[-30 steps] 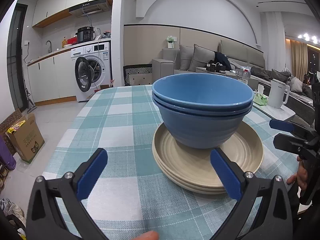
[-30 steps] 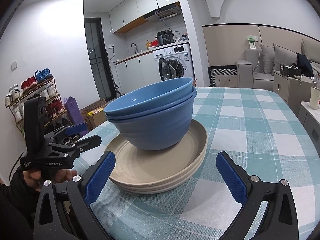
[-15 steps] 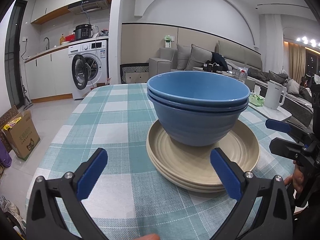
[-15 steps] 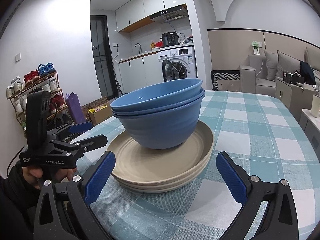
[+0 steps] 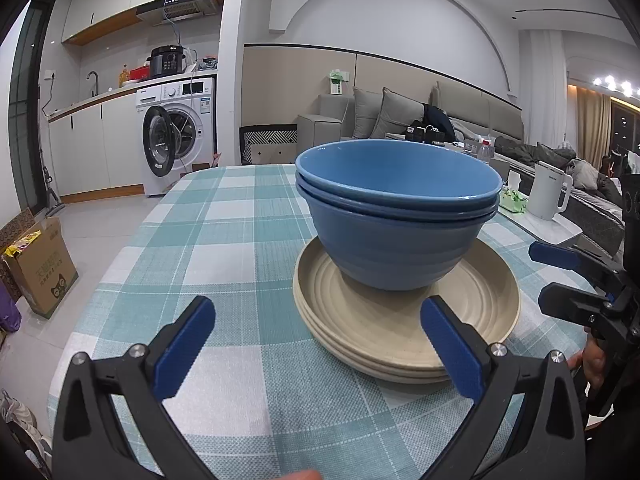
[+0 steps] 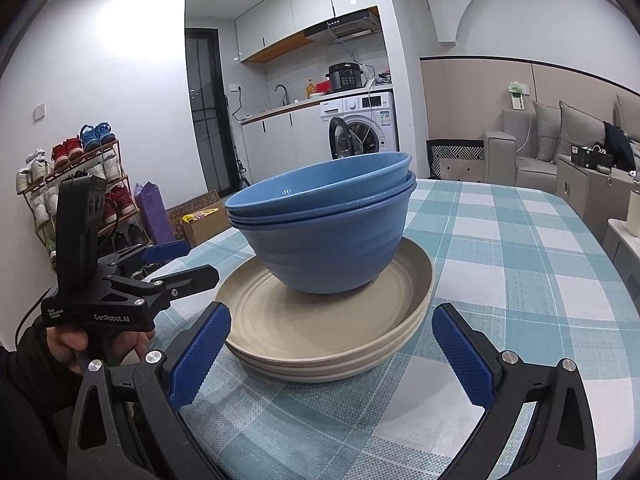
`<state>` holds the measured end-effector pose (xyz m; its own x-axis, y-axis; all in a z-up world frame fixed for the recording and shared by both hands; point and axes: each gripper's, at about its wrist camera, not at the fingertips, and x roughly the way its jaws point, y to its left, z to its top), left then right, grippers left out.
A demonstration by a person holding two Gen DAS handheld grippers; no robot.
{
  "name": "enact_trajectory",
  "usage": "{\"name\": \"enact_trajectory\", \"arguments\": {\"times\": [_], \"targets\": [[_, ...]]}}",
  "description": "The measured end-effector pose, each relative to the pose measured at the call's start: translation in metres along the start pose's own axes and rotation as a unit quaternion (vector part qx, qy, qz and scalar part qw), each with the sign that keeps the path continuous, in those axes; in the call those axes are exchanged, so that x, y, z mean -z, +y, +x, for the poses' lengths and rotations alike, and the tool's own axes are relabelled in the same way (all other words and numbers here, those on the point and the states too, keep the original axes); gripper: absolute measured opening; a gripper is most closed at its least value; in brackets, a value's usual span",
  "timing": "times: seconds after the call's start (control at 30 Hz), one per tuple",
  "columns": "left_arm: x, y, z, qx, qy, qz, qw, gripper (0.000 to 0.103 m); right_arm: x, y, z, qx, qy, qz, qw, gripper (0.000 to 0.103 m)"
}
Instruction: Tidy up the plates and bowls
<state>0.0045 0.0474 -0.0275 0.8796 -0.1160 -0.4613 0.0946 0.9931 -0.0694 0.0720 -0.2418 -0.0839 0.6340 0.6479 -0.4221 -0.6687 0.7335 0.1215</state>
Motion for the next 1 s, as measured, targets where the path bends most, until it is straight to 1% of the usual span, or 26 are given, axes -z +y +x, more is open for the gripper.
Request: {"name": "enact_trajectory", "arguments": {"times": [1.0], "targets": [[0.0007,0.0002,0.0006,0.001,0.001,0.0,1.0,0.103,0.0037,0.0065,0.0037,-0.002,0.007,-0.011,1.0,0.102]]}}
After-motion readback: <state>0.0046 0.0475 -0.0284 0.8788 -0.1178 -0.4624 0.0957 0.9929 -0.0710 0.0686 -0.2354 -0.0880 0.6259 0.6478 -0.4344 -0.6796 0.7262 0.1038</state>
